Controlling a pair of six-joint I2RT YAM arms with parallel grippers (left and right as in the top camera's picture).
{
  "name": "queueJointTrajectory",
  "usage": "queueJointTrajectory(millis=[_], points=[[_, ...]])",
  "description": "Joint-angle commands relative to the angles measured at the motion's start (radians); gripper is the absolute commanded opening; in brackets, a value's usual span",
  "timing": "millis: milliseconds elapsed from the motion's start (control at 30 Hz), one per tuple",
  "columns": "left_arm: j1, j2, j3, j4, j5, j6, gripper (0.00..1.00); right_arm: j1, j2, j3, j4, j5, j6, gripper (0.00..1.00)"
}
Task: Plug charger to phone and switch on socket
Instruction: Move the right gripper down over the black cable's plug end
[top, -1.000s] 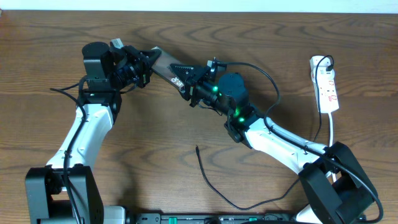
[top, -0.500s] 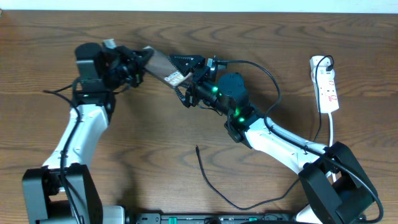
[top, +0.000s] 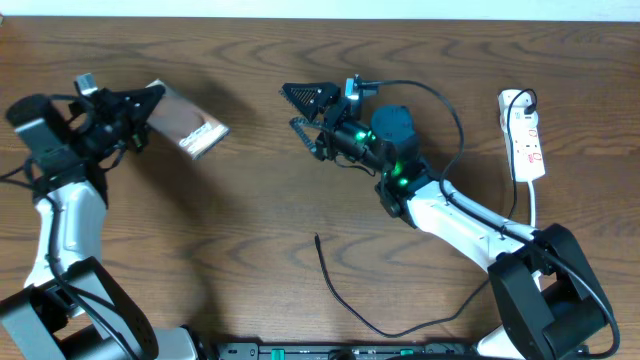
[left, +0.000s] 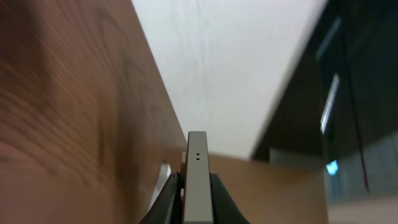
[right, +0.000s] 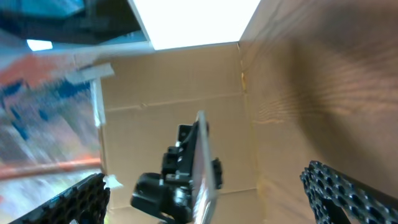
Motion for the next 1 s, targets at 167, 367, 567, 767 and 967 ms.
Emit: queueJointTrajectory(millis=[167,367,567,767,967], points=[[0.049,0.000,-0.003,0.014,0.397,0.134,0.07,-0.103,0.001,0.143,-0.310,-0.235,-0.392,0.99],[0.049,0.000,-0.003,0.023,0.397,0.185,0.08,-0.119,0.001,0.465,-1.034,-0.148,-0.777,0.99],[0.049,0.000,-0.003,0.023,0.397,0.206,0.08,-0.108,0.001,0.636,-1.458,-0.019,-0.979,0.99],[0.049,0.000,-0.003,0.023,0.397,0.238,0.08,-0.044,0.051,0.635,-1.769,0.164,-1.059,0.99],[0.049,0.000,-0.003,0.023,0.397,0.238,0.08,0.083,0.163,0.635,-1.825,0.161,-1.066,0.99]])
